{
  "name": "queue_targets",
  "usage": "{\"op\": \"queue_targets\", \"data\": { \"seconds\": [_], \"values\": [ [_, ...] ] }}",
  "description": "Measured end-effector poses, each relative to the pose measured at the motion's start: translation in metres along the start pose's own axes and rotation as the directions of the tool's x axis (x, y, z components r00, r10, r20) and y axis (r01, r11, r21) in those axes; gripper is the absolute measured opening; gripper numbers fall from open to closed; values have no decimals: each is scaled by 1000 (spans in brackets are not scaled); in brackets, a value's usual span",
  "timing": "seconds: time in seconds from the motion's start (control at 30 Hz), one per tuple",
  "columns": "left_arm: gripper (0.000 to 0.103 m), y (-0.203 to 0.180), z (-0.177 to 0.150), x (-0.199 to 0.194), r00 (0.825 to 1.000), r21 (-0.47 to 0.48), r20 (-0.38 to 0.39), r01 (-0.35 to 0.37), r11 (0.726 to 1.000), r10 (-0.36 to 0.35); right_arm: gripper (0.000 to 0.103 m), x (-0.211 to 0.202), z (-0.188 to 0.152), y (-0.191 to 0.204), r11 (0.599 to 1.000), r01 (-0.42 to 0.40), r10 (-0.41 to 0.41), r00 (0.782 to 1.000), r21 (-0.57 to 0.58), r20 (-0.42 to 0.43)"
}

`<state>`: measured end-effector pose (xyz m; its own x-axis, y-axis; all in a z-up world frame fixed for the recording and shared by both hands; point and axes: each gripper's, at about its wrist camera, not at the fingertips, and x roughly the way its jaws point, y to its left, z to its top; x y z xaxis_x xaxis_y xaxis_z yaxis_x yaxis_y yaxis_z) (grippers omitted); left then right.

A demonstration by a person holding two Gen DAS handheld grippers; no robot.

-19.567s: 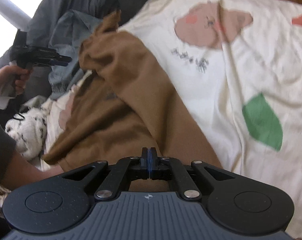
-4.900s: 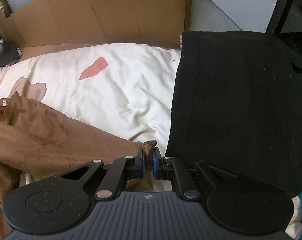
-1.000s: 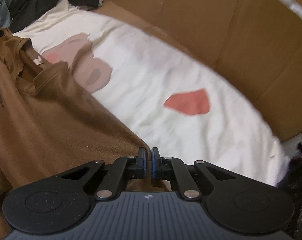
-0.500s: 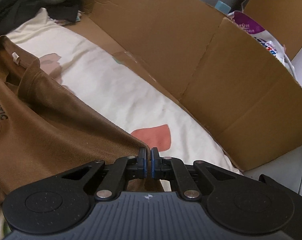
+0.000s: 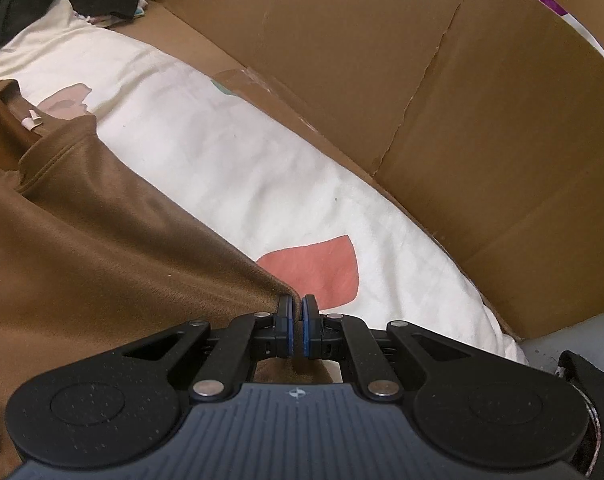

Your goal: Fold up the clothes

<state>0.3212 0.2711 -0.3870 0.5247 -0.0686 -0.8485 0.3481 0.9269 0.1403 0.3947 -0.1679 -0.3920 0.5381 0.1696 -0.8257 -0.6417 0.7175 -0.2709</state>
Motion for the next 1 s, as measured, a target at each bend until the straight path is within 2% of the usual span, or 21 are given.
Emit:
{"op": "queue_targets", "data": {
  "seconds": [0.03, 0.1, 0.2, 0.3, 0.37, 0.53, 0.63, 1.0],
  "values": [
    [45, 1, 1, 1, 1000, -1, 2, 0, 1000, 0, 3, 0, 1, 1, 1000, 6, -6, 1000, -5, -1],
    [26, 2, 2, 3, 1000, -5, 7, -9, 1000, 9, 3, 0, 4, 3, 1000, 20, -20, 1000, -17, -2],
    [16, 7, 5, 3, 1000, -49, 22, -6, 999, 7, 3, -4, 9, 3, 998, 45, -45, 999, -38, 15],
    [14, 16, 3, 2, 999, -142, 33, 7, 990, -2, 3, -5, 16, -1, 997, 62, -61, 998, -40, 28],
    [12, 18, 0, 1, 999, -170, 40, 7, 985, -1, 3, -1, 21, 0, 996, 77, -76, 997, -51, 25],
    [8, 19, 2, -12, 995, -162, 83, -44, 986, 58, 3, 1, 34, 3, 990, 123, -121, 992, -64, 40],
    [7, 29, 3, -18, 992, -204, 96, -60, 977, 81, 3, 1, 39, 2, 988, 139, -137, 989, -60, 48],
    [6, 36, 12, -3, 985, -178, 61, -151, 973, 164, 3, 18, 72, 7, 979, 190, -186, 981, -74, 54]
  ]
}}
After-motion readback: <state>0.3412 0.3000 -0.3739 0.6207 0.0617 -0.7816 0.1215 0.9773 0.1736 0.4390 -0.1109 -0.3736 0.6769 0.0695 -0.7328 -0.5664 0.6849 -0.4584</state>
